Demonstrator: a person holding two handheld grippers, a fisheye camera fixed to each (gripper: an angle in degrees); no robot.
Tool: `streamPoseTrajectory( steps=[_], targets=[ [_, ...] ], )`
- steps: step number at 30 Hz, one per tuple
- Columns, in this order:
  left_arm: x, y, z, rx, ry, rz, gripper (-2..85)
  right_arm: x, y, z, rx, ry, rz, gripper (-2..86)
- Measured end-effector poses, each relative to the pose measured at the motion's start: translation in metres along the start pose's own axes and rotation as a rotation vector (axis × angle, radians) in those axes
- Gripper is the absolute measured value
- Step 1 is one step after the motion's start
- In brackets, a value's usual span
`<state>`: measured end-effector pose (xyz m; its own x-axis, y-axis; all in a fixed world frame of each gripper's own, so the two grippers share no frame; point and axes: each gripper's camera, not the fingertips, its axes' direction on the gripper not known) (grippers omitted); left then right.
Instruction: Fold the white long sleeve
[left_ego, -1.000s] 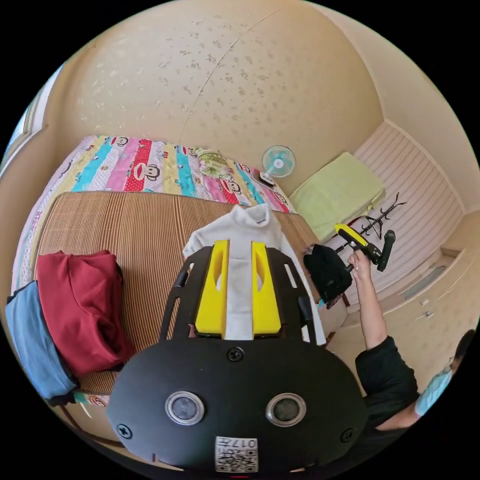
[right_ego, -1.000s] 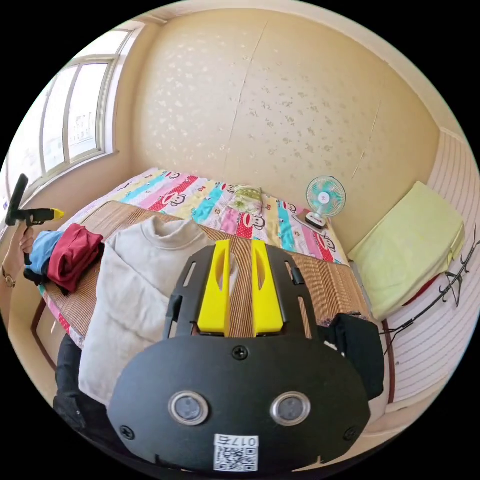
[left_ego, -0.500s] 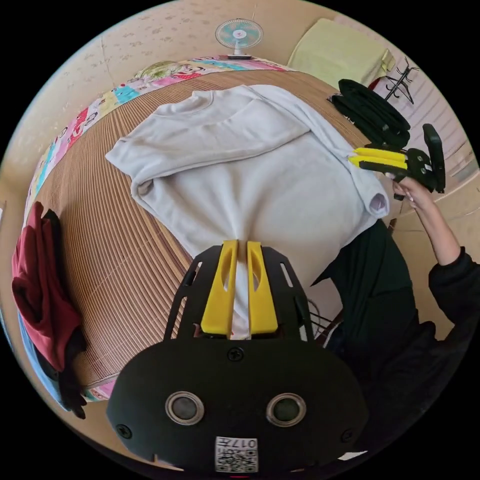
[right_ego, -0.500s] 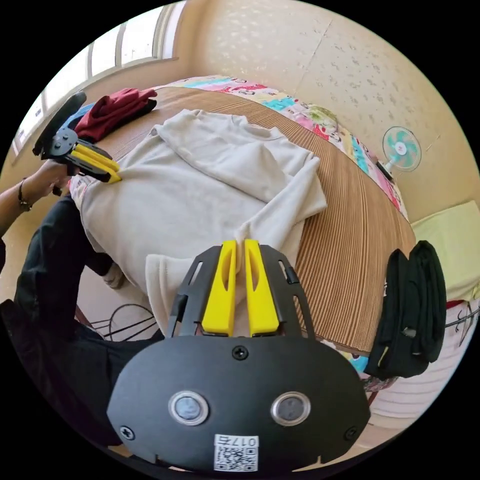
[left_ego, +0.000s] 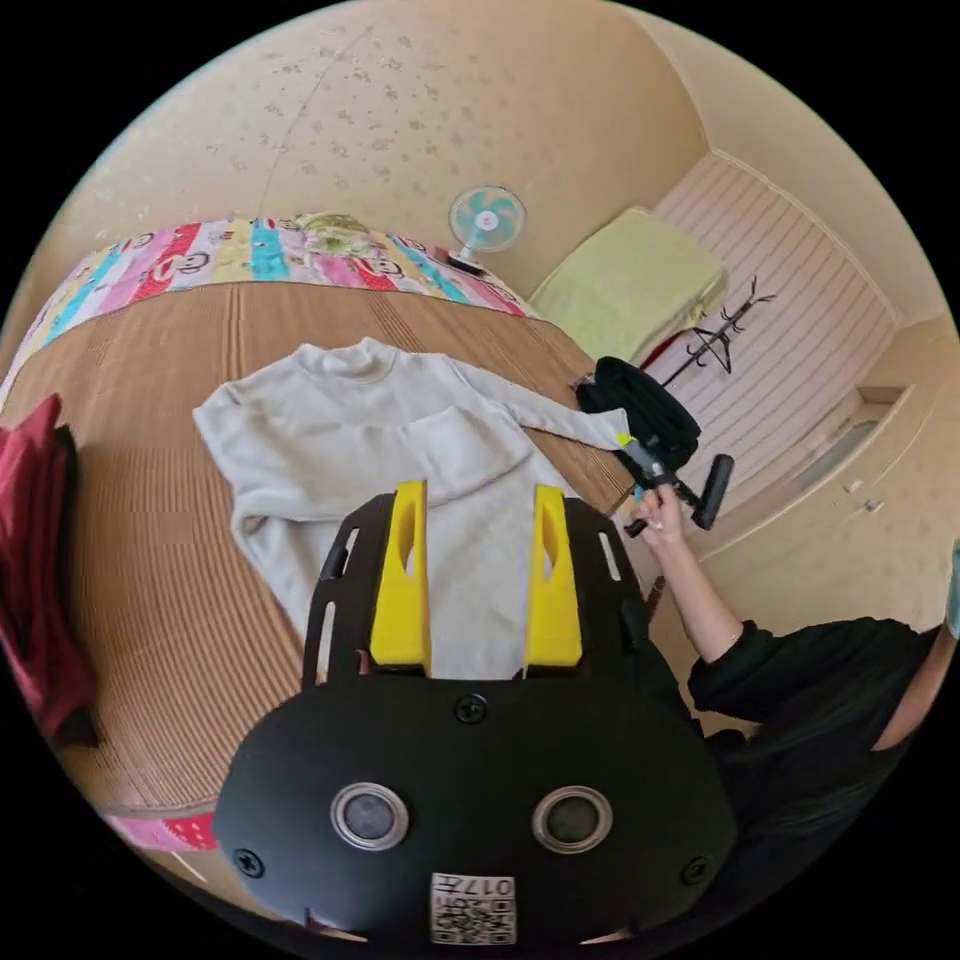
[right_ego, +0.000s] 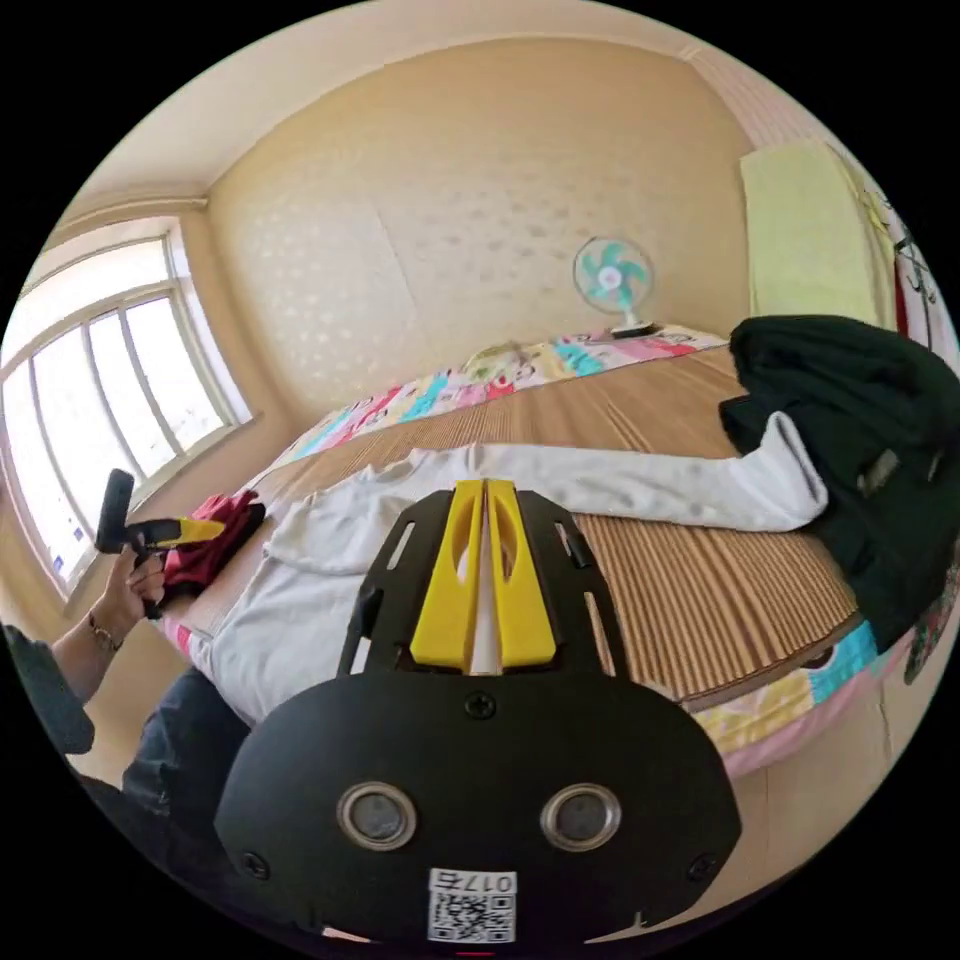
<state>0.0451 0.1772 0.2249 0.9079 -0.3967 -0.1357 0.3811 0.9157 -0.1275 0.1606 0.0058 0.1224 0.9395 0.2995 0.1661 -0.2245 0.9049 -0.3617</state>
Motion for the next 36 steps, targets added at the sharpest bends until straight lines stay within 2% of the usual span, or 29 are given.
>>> streamPoseTrajectory(
  steps=[1, 2, 3, 6, 9, 10, 11, 12, 14, 15, 18, 20, 21, 23, 24, 26, 28, 30, 33, 36],
  targets=[
    [0.015, -0.020, 0.024, -0.053, 0.057, 0.047, 15.3, 0.003, 0.004, 0.044, -0.239, 0.046, 0.017, 0.6],
    [0.034, -0.039, 0.051, -0.115, 0.071, 0.116, 15.4, 0.006, 0.010, 0.058, -0.315, 0.050, 0.018, 0.5],
    [0.043, -0.048, 0.064, -0.148, 0.054, 0.149, 15.3, 0.013, 0.020, 0.043, -0.193, 0.013, 0.036, 0.5],
    [0.062, -0.078, 0.123, -0.243, -0.115, 0.241, 15.5, 0.046, 0.028, 0.010, -0.122, -0.108, 0.165, 0.3],
    [0.020, -0.090, 0.175, -0.382, -0.220, 0.126, 12.0, 0.075, 0.031, -0.011, -0.102, -0.262, 0.249, 0.3],
    [-0.002, -0.087, 0.175, -0.364, -0.246, 0.076, 8.5, 0.085, 0.035, -0.020, -0.086, -0.308, 0.280, 0.2],
    [-0.019, -0.081, 0.153, -0.248, -0.203, 0.034, 6.0, 0.090, 0.036, -0.025, -0.076, -0.329, 0.295, 0.2],
    [-0.029, -0.079, 0.145, -0.227, -0.162, -0.002, 5.2, 0.098, 0.040, -0.034, -0.056, -0.372, 0.316, 0.2],
    [-0.075, -0.071, 0.099, -0.145, 0.110, -0.148, 4.1, 0.106, 0.042, -0.045, -0.037, -0.413, 0.323, 0.2],
    [-0.086, -0.067, 0.084, -0.105, 0.172, -0.178, 4.0, 0.109, 0.041, -0.052, -0.033, -0.427, 0.324, 0.2],
    [-0.143, -0.047, -0.022, 0.152, 0.483, -0.288, 4.0, 0.116, 0.039, -0.068, -0.024, -0.462, 0.328, 0.3],
    [-0.192, -0.008, -0.132, 0.509, 0.771, -0.337, 4.0, 0.119, 0.037, -0.079, -0.019, -0.473, 0.329, 0.3],
    [-0.203, 0.007, -0.162, 0.606, 0.794, -0.341, 4.0, 0.119, 0.036, -0.086, -0.017, -0.475, 0.328, 0.3],
    [-0.238, 0.078, -0.267, 0.935, 0.705, -0.368, 4.1, 0.121, 0.033, -0.095, -0.015, -0.476, 0.329, 0.3],
    [-0.245, 0.098, -0.289, 1.003, 0.648, -0.389, 4.1, 0.121, 0.032, -0.101, -0.016, -0.476, 0.329, 0.3],
    [-0.265, 0.167, -0.348, 1.171, 0.385, -0.554, 4.1, 0.122, 0.029, -0.109, -0.016, -0.475, 0.330, 0.4],
    [-0.277, 0.190, -0.357, 1.159, 0.266, -0.702, 4.1, 0.123, 0.026, -0.120, -0.015, -0.477, 0.330, 0.3],
    [-0.286, 0.188, -0.349, 1.128, 0.259, -0.746, 4.0, 0.124, 0.024, -0.128, -0.015, -0.476, 0.331, 0.3],
    [-0.289, 0.144, -0.318, 1.133, 0.331, -0.675, 4.0, 0.124, 0.020, -0.139, -0.015, -0.474, 0.333, 0.3],
    [-0.259, 0.053, -0.267, 0.973, 0.265, -0.519, 4.0, 0.125, 0.017, -0.150, -0.016, -0.473, 0.336, 0.3]
  ],
)
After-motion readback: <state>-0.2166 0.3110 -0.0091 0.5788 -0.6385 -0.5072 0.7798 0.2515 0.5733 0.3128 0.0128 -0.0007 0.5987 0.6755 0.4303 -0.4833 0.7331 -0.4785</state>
